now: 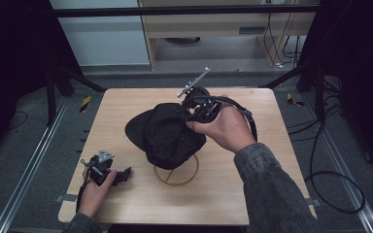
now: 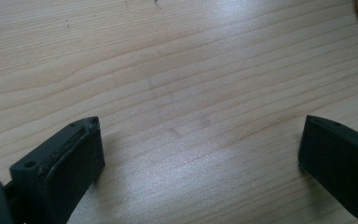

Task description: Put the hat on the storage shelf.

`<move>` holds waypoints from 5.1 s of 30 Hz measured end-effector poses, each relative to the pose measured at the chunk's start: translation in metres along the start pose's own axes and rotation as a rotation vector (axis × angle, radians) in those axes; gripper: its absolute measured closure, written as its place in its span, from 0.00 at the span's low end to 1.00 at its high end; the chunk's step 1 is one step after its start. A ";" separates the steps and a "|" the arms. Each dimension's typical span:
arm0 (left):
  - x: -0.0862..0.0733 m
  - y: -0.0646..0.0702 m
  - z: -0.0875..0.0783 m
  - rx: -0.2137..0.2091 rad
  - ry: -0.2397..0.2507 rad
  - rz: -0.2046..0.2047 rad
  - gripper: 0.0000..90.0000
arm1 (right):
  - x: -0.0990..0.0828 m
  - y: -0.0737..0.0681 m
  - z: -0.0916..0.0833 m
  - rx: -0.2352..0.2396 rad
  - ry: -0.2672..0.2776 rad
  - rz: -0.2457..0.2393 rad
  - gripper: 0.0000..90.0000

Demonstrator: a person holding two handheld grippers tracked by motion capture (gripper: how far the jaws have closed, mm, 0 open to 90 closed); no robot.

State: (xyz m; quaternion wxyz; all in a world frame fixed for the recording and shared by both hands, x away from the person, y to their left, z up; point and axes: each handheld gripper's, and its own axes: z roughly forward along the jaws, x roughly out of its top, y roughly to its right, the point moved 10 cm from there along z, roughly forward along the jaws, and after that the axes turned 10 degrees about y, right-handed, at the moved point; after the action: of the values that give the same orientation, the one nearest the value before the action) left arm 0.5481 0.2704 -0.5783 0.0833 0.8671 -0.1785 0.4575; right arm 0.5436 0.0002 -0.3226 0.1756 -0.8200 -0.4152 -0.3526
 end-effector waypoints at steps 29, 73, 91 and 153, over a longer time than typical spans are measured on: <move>0.000 0.000 0.000 0.000 -0.001 0.002 0.00 | -0.001 0.003 -0.012 -0.006 0.025 0.021 0.78; 0.000 0.000 0.000 -0.001 -0.004 0.004 0.00 | -0.044 0.041 -0.052 -0.106 0.072 0.095 0.49; 0.000 0.000 0.000 -0.001 -0.004 0.004 0.00 | -0.058 0.056 -0.068 -0.171 0.092 0.133 0.36; 0.000 0.000 0.000 -0.003 -0.001 0.004 0.00 | -0.207 0.100 0.000 -0.307 0.131 0.365 0.14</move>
State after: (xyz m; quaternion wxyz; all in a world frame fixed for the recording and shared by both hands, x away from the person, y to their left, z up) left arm 0.5479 0.2705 -0.5784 0.0834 0.8668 -0.1811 0.4570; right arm 0.5399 -0.1748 -0.4720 0.1360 -0.8739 -0.1895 -0.4264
